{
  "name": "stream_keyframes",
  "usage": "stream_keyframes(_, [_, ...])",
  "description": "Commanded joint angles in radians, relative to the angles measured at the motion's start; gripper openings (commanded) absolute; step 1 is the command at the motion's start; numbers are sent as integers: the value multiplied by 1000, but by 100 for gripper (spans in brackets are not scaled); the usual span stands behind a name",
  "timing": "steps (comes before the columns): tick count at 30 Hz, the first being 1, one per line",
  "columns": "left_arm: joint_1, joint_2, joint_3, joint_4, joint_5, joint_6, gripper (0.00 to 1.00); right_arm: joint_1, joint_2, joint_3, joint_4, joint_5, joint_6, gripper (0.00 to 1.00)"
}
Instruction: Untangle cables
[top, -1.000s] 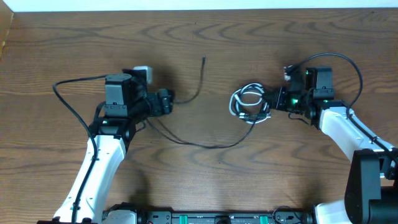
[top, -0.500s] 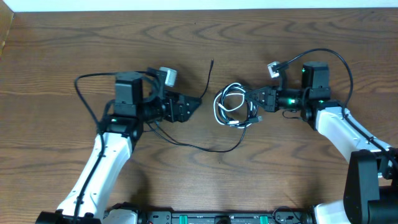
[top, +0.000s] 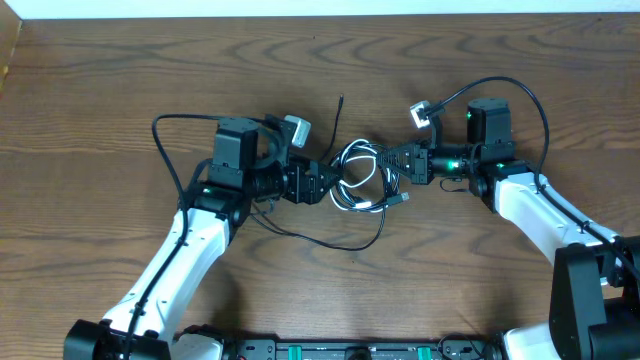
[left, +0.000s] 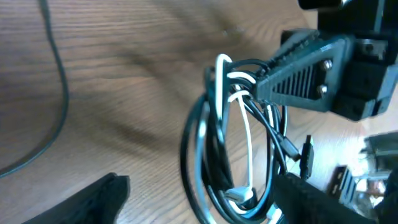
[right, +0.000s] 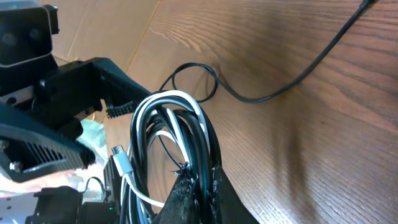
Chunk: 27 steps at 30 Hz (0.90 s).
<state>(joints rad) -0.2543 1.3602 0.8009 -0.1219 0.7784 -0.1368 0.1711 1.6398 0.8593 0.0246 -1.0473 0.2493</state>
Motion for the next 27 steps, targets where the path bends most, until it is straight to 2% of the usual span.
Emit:
stream_keyframes(1, [-24,5,5,18,-13,5,59,20,-21,5,23,-68,50,1])
stream_keyframes(3, [-35,6,5,28,-13,5,50,21,-21,5,42,-113,50,1])
stream_keyframes(5, [-45,6,5,41,-14,5,49,21,-21,5,55,-156,50,1])
stream_keyframes(6, [-48,6,5,43,-23,4,44,21,-21,5,55,-169,50,1])
stream_keyframes(7, [-52,6,5,45,-45,5,36,21,-21,5,54,-180,50,1])
stream_keyframes(9, [-60,6,5,45,-103,4,12,21,-21,5,54,-195,50,1])
stream_keyframes(10, [-60,6,5,45,-135,4,8,21,-21,5,54,-194,49,1])
stream_keyframes(15, [-52,5,5,61,-280,0,8,20,-20,5,38,-162,19,1])
stream_keyframes(18, [-34,5,5,74,-324,0,7,19,-20,5,2,-76,18,1])
stream_keyframes(27, [63,2,5,85,-323,-29,8,20,-20,5,-180,499,16,1])
